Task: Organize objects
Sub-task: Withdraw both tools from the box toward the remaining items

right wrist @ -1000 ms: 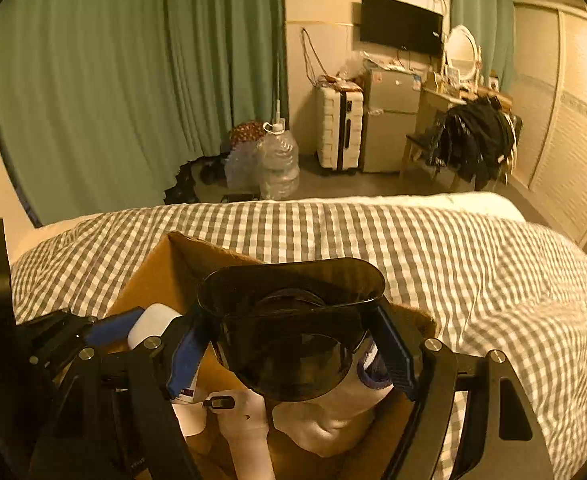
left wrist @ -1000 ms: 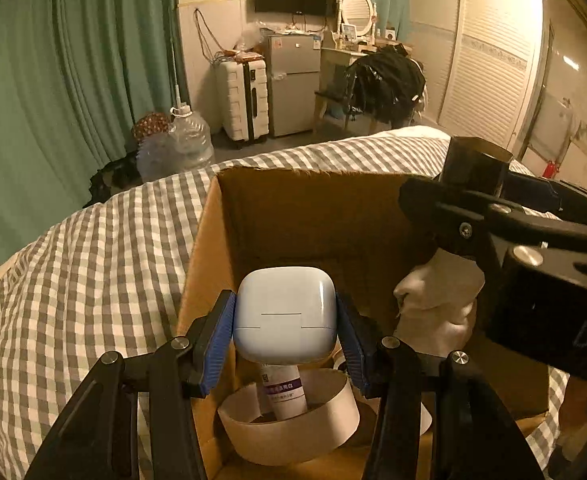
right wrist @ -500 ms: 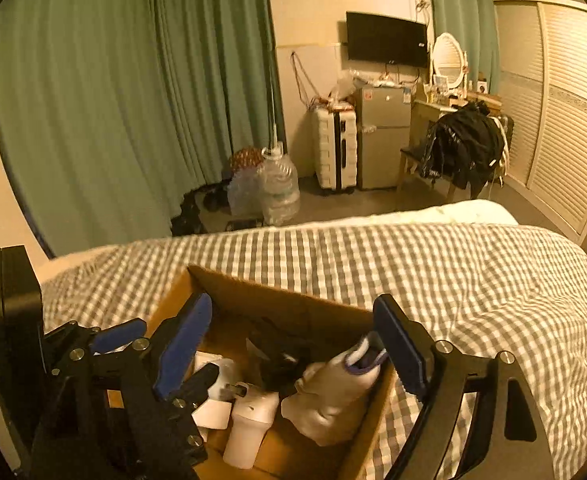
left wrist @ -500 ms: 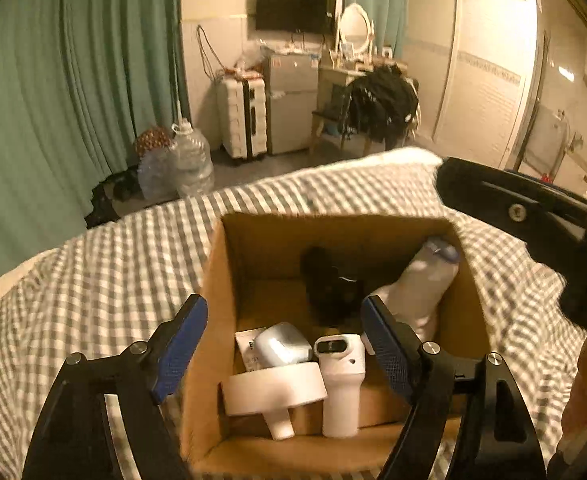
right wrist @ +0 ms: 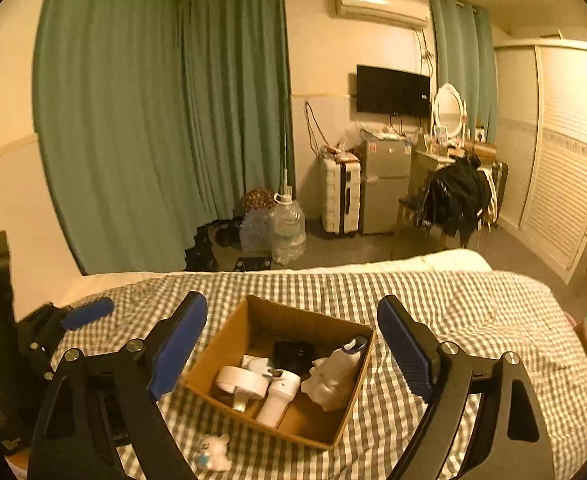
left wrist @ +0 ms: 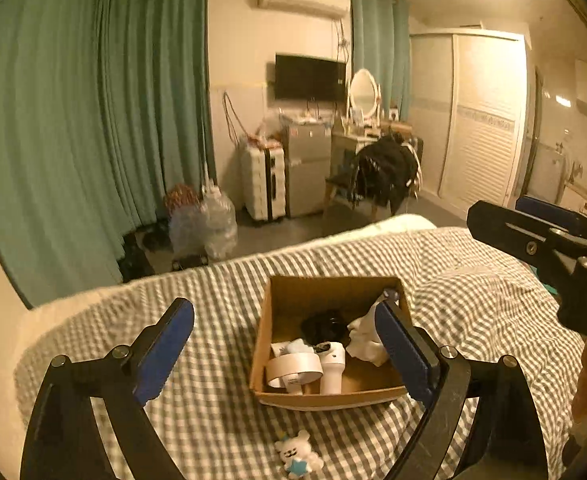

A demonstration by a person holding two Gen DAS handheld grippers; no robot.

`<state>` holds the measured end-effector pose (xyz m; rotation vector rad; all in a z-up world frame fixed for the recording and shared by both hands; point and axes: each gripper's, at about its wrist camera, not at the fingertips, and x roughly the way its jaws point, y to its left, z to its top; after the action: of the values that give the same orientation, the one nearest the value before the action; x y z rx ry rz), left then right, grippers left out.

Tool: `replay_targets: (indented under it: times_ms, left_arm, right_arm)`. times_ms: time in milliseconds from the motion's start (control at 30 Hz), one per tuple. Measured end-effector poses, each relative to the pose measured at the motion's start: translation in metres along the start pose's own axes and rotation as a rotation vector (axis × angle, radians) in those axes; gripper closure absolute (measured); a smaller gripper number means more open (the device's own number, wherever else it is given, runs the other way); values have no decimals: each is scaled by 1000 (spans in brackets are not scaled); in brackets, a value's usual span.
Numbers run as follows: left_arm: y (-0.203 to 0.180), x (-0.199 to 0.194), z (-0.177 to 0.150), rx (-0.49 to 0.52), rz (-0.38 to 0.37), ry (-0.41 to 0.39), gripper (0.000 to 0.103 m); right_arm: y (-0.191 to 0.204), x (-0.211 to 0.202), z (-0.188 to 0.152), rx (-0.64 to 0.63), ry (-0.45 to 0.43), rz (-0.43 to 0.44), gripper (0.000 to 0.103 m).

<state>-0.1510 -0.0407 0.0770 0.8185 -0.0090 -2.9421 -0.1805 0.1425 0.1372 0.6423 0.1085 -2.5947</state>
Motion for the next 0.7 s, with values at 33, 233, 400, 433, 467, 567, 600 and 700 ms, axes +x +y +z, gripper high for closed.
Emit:
replay_targets:
  times_ms: [33, 233, 400, 433, 467, 567, 600, 700]
  left_arm:
    - [1, -15, 2, 9, 8, -10, 9]
    - [5, -73, -6, 21, -1, -72, 1]
    - [12, -87, -37, -16, -28, -33, 0]
    - [14, -85, -47, -24, -38, -16, 0]
    - [15, -81, -57, -28, -42, 6, 0]
    - [19, -61, -85, -21, 1, 48, 0]
    - [20, -54, -92, -21, 24, 63, 0]
    - [22, -31, -119, -32, 66, 103, 0]
  right_arm:
    - [5, -13, 3, -11, -14, -4, 16]
    - [29, -79, 4, -65, -68, 13, 15]
    - [40, -113, -13, -84, -90, 12, 10]
    - [41, -117, -19, -86, -92, 14, 9]
    - [42, -119, -28, -89, -91, 15, 8]
    - [45, -108, -61, -117, -32, 24, 7]
    - [45, -100, -74, -119, 2, 20, 7]
    - [44, -74, -110, -127, 90, 3, 7]
